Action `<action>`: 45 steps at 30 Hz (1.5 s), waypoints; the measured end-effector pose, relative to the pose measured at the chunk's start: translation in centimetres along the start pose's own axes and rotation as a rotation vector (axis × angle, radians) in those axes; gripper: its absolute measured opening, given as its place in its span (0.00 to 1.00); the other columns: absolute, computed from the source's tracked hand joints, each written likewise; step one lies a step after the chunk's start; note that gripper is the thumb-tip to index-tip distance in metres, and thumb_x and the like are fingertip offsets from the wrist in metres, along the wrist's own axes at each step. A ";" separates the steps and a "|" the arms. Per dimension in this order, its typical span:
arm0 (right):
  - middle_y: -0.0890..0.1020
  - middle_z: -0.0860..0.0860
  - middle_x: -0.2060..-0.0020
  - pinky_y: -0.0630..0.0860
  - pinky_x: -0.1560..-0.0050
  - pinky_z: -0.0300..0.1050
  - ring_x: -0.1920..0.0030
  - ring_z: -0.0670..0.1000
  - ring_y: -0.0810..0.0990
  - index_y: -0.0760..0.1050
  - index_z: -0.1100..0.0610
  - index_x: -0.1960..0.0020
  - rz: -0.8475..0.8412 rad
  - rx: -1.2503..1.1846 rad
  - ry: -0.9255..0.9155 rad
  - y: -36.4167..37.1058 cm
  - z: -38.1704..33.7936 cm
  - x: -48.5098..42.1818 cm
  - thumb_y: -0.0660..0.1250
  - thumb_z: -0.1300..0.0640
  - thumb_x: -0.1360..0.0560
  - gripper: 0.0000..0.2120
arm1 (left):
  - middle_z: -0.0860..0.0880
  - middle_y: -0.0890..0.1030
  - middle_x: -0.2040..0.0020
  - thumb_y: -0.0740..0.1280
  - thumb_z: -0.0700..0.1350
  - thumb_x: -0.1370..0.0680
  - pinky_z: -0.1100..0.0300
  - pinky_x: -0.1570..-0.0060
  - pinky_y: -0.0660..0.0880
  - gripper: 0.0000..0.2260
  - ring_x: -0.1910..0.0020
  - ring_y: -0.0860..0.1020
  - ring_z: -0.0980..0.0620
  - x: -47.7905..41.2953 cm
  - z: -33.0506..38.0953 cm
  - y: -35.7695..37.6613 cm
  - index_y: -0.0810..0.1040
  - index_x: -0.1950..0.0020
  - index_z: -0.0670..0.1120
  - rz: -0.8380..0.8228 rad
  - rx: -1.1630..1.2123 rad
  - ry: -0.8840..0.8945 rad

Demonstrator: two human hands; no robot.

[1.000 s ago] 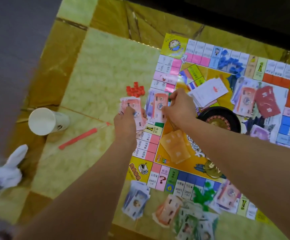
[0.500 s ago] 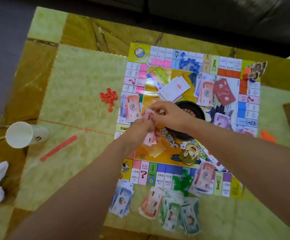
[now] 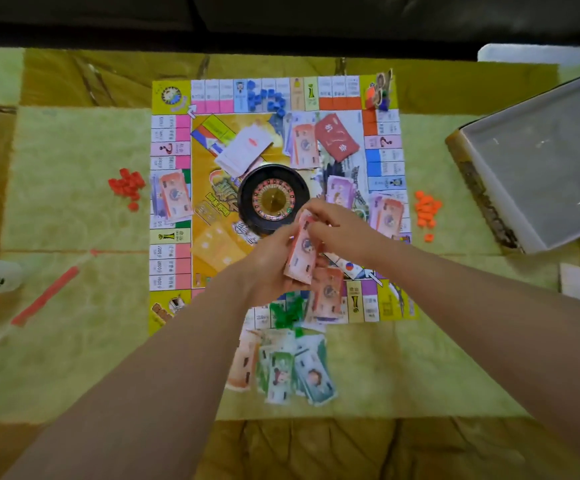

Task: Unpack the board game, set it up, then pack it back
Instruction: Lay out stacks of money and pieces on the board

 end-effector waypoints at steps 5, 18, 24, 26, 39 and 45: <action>0.75 0.58 0.52 0.75 0.49 0.59 0.54 0.56 0.75 0.70 0.54 0.44 0.024 -0.043 0.057 -0.9 4.0 5.1 0.59 0.60 0.23 0.08 | 0.40 0.78 0.52 0.51 0.55 0.17 0.47 0.51 0.79 0.21 0.59 0.78 0.44 -0.2 -3.9 4.2 0.76 0.42 0.43 -0.006 -0.058 -0.057; 0.65 0.52 0.34 0.61 0.32 0.53 0.34 0.53 0.63 0.54 0.53 0.25 0.000 0.327 -0.027 -0.5 7.7 12.0 0.74 0.42 0.43 0.52 | 0.47 0.82 0.52 0.53 0.49 0.17 0.56 0.56 0.73 0.14 0.56 0.78 0.51 0.6 -8.9 9.7 0.77 0.44 0.47 0.093 -0.040 -0.007; 0.74 0.52 0.37 0.74 0.42 0.44 0.37 0.50 0.76 0.60 0.55 0.26 -0.029 -0.305 0.228 -2.1 9.7 11.5 0.74 0.55 0.29 0.37 | 0.43 0.81 0.64 0.52 0.39 0.19 0.53 0.59 0.78 0.15 0.70 0.77 0.49 0.2 -8.1 8.0 0.78 0.47 0.37 0.385 -0.151 0.156; 0.82 0.54 0.43 0.74 0.47 0.43 0.43 0.50 0.81 0.75 0.59 0.37 0.060 -0.409 0.282 -3.4 10.5 11.1 0.70 0.54 0.26 0.20 | 0.44 0.78 0.70 0.51 0.38 0.20 0.57 0.63 0.77 0.16 0.73 0.76 0.49 0.1 -7.4 8.0 0.78 0.51 0.38 0.382 -0.124 0.173; 0.85 0.53 0.54 0.75 0.48 0.42 0.57 0.44 0.82 0.81 0.59 0.47 0.082 -0.443 0.287 -4.5 9.3 4.8 0.71 0.54 0.26 0.11 | 0.43 0.80 0.62 0.51 0.40 0.20 0.55 0.63 0.76 0.17 0.65 0.78 0.46 -3.0 -1.4 5.5 0.77 0.60 0.43 0.412 -0.329 0.228; 0.85 0.54 0.58 0.78 0.61 0.37 0.62 0.46 0.82 0.81 0.64 0.50 0.293 -0.441 0.399 -7.8 10.1 0.2 0.73 0.59 0.27 0.09 | 0.51 0.75 0.52 0.60 0.44 0.20 0.57 0.63 0.70 0.10 0.62 0.75 0.57 -4.5 2.5 3.4 0.69 0.39 0.46 0.618 -0.708 0.430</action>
Point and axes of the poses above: each hand's wrist, its own x-axis away from the middle knuckle, its own y-axis out of the palm, z = x × y, the point moved 6 cm from there along -x, towards the middle knuckle
